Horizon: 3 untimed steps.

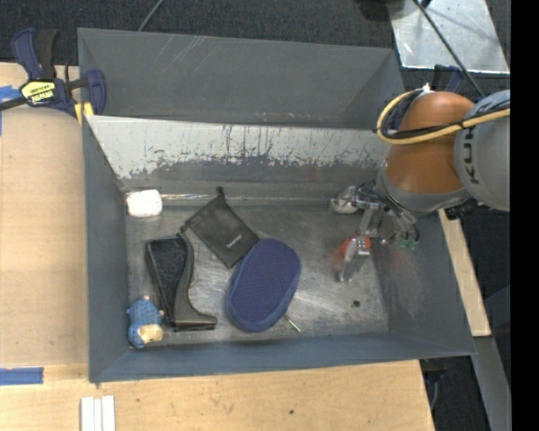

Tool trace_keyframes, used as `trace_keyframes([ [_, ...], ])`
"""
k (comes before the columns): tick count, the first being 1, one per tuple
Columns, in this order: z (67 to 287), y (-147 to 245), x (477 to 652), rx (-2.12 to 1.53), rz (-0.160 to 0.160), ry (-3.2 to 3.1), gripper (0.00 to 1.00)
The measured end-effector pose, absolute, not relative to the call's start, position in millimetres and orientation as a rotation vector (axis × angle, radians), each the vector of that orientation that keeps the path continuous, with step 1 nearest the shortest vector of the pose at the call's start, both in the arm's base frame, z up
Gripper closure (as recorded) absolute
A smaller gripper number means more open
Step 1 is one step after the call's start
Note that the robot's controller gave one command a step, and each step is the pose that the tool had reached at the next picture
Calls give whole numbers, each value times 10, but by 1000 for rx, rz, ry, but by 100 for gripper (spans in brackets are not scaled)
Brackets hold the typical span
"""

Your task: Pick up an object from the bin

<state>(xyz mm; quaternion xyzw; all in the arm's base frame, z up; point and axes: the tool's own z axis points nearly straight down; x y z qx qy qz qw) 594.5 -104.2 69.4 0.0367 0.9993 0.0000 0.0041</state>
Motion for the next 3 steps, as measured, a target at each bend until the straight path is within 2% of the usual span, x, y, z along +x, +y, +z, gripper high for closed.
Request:
trace_keyframes([
  [1, 722, -1430, 5940, 18, -4, 3132, 0],
  [2, 759, -1418, 5974, 14, -6, 3122, 100],
  [3, 724, -1412, 5942, 11, -3, 3135, 0],
])
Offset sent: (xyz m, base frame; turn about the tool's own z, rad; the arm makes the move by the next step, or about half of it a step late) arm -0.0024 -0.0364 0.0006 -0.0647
